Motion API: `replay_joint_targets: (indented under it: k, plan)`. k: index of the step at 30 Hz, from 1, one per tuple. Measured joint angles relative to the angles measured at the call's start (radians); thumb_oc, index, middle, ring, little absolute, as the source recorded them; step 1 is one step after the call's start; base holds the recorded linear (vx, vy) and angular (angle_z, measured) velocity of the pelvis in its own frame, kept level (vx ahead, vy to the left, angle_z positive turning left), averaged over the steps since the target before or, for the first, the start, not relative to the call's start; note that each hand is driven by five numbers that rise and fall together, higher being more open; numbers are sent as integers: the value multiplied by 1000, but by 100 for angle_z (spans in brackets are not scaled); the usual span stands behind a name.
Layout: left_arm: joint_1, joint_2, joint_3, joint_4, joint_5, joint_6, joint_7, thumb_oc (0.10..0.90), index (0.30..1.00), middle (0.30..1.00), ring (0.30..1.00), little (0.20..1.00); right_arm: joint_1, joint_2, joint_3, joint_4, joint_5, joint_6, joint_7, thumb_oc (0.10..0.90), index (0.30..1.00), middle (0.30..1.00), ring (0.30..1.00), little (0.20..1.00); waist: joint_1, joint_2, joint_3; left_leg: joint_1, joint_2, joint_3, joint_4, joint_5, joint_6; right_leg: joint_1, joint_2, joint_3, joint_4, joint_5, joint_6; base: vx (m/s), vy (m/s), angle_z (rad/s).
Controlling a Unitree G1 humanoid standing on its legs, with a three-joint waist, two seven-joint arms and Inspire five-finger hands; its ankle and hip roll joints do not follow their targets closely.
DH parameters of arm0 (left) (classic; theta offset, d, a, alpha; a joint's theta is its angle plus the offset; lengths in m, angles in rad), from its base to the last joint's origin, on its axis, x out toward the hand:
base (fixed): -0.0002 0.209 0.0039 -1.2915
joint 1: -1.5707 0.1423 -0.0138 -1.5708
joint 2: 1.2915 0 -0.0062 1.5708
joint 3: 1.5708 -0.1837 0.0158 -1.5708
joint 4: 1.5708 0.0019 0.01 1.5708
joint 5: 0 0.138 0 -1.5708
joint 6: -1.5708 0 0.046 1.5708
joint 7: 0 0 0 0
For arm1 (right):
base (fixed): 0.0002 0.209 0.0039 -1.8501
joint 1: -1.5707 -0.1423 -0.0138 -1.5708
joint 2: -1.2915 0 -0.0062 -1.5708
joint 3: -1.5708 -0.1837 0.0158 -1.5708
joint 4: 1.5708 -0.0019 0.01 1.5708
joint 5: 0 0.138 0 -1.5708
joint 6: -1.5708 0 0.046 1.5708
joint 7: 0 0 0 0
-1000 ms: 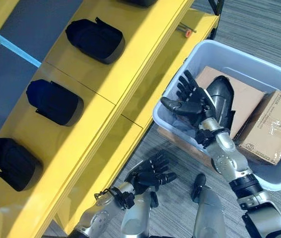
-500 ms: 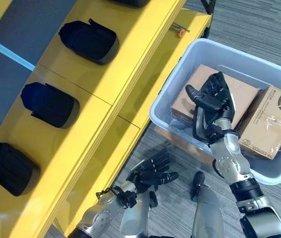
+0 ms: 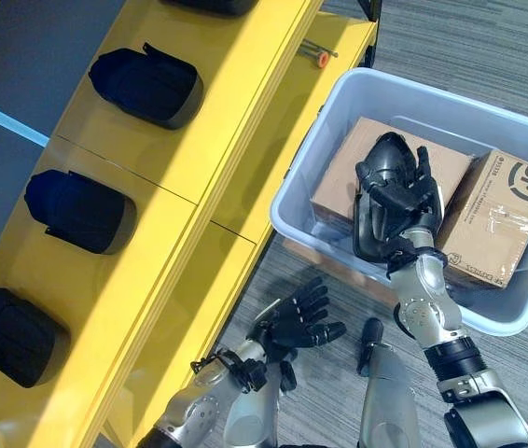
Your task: Move parts from the plastic box to the shelf.
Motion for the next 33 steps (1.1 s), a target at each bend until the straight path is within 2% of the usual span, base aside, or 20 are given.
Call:
replay_joint_targets:
  k: [3,8,10,16,22,25,27,29,33]
  plan:
    - [-5,0,0,5,0,-1,2,900,1000,1000,1000,1000,-1,-2,18,28,-34,35,0,900,1000,1000,1000,1000,1,0,0,0,0,0,0,0,0,0,0,0,0,0,0,0,0,0]
    - [-3,1,1,22,-1,-1,2,900,1000,1000,1000,1000,-20,1,11,127,0,31,-1,900,1000,1000,1000,1000,10,1,0,-1,0,-1,0,0,0,0,-1,-1,-1,0,0,0,0,0]
    - [-1,1,0,22,-1,-1,2,900,1000,1000,1000,1000,-20,0,-19,147,68,31,0,900,1000,1000,1000,1000,12,1,0,-3,-1,-1,0,0,0,-2,-1,-2,-1,0,0,0,0,0]
    - [-6,1,-1,28,-1,-1,1,900,1000,1000,1000,1000,-79,-7,-83,298,99,33,21,900,1000,1000,1000,1000,20,1,-1,-15,0,-3,5,0,0,-14,-2,-8,6,-1,0,-1,-17,0]
    - [2,4,-1,28,-1,1,1,900,1000,1000,1000,1000,-117,-23,-163,361,259,26,55,900,1000,1000,1000,1000,30,1,-1,-33,-5,-6,4,3,0,-34,-10,-11,15,-2,-1,4,-8,2]
    - [6,17,-2,26,-1,1,1,900,1000,1000,1000,1000,-180,-58,-221,412,333,9,57,900,1000,1000,1000,1000,33,2,-1,-40,-12,-8,4,5,3,-46,-18,-10,25,-4,1,-21,-45,4]
    - [3,52,-7,16,-1,3,1,900,1000,1000,1000,1000,-289,-148,-252,490,333,7,62,900,1000,1000,1000,1000,49,4,-2,-78,-15,-11,4,18,5,-89,-22,-10,42,-2,-2,-26,-55,5]
    - [11,61,-7,12,-1,3,-4,900,1000,1000,1000,1000,-324,-199,-246,556,333,8,77,900,1000,1000,1000,1000,68,4,-2,-76,-15,-14,4,19,4,-89,-24,-12,50,-7,-5,-6,-26,5]
    - [22,90,-7,10,-2,3,-8,900,1000,1000,1000,1000,-335,-228,-250,569,333,11,97,900,1000,1000,1000,1000,81,4,-2,-69,-18,-16,4,20,4,-81,-29,-14,52,-8,-6,7,-1,2]
